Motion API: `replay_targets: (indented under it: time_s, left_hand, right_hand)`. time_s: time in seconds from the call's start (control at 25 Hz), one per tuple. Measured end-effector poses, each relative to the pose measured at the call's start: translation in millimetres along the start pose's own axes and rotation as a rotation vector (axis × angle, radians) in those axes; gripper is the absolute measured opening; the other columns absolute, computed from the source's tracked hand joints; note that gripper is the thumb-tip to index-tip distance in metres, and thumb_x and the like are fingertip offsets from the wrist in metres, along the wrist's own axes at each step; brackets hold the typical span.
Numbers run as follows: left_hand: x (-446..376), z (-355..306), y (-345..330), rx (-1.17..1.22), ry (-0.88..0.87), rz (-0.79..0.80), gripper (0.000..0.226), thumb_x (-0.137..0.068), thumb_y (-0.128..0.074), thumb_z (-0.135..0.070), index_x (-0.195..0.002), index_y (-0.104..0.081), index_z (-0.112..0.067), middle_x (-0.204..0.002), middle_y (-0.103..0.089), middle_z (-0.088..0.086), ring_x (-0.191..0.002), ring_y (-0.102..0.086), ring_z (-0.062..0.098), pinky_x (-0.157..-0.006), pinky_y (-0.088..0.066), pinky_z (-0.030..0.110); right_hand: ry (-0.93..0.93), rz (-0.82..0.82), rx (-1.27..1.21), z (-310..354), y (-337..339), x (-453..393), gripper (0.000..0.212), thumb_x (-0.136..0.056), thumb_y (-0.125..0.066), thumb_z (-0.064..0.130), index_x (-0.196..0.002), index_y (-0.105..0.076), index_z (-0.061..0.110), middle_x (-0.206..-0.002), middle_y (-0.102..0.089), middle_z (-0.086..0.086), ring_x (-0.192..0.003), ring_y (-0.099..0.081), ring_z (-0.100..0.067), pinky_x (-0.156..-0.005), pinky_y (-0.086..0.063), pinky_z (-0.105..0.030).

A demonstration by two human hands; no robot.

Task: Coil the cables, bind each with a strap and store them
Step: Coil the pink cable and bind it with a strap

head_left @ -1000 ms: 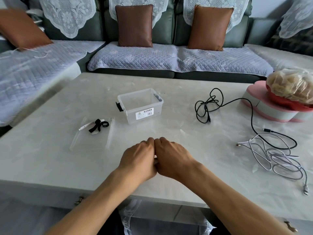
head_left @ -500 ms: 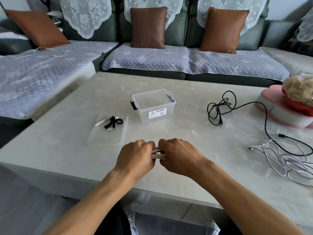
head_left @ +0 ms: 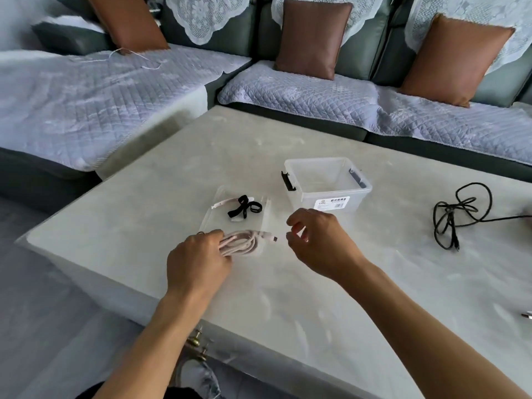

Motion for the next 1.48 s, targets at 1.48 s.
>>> replay_targets:
  time_s: [1.48]
  left_hand:
    - [29, -122, -13, 1.219, 0.159, 0.665, 0.046, -0.083, -0.073, -0.019, -0.052, -0.038, -0.024, -0.047, -0.027, -0.001, -0.042, -0.019, 0.016, -0.046, -0.015, 0.024]
  right_hand:
    - [-0.208, -0.216, -0.706, -26, 51, 48, 0.008, -0.087, -0.069, 0.006, -0.082, -0.074, 0.009, -0.059, -0.065, 0.004, -0.052, -0.055, -0.01, -0.055, -0.047, -0.021]
Point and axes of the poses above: each hand's wrist, its own x-axis away from the middle knuckle, its own y-axis out of the back of the hand, z = x × y, the point moved 4 cm from there along -x, towards the middle knuckle
